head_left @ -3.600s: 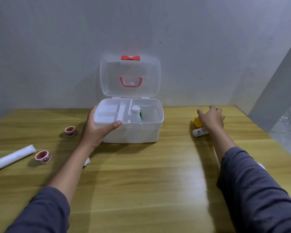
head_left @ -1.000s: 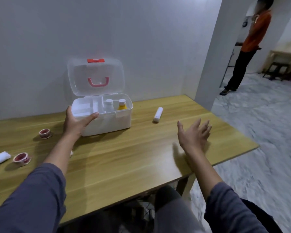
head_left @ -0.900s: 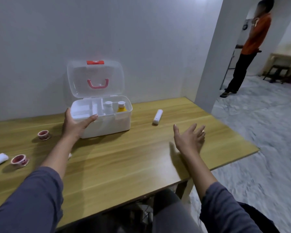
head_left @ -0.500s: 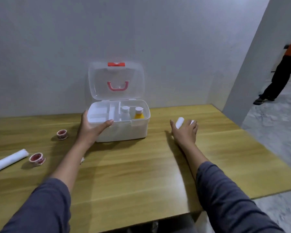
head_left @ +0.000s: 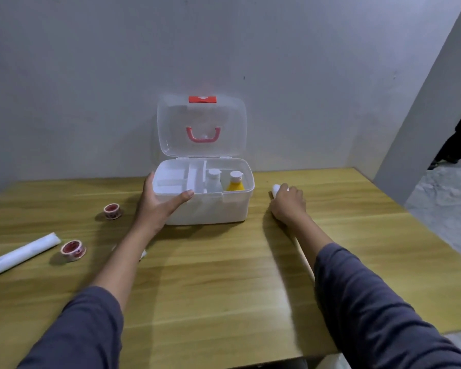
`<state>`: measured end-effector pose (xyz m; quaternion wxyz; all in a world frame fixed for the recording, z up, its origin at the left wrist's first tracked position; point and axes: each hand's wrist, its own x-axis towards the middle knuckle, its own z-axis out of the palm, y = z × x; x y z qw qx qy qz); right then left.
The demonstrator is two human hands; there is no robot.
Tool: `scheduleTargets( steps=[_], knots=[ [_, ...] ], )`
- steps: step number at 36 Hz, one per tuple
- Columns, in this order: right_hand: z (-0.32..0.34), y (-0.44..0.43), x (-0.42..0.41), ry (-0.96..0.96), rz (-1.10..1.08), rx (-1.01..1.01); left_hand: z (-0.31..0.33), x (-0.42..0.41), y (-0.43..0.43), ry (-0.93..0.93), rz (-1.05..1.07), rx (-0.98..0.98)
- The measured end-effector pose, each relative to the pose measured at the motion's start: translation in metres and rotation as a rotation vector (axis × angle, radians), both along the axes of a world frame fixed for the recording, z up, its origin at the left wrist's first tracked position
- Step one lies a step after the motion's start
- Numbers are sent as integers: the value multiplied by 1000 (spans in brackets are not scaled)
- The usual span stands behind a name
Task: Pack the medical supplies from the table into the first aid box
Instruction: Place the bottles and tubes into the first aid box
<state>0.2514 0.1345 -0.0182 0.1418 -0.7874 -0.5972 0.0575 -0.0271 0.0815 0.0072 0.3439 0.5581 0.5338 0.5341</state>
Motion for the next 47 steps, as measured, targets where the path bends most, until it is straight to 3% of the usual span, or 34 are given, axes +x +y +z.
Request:
scheduleTargets(
  steps=[4, 7, 16, 26, 31, 47],
  knots=[
    [6, -6, -1, 67, -24, -22, 1, 1, -2, -24, 0, 15],
    [8, -9, 3, 219, -51, 22, 1, 4, -2, -41, 7, 30],
    [31, -15, 4, 1031, 5, 343, 2, 4, -5, -58, 3, 1],
    [110, 5, -26, 1350, 240, 533, 2, 4, -4, -57, 1, 9],
    [121, 21, -51, 1292, 386, 518, 2, 6, -2, -42, 24, 33],
    [78, 41, -62, 1095, 425, 323, -2, 5, 0, -49, 39, 21]
  ],
)
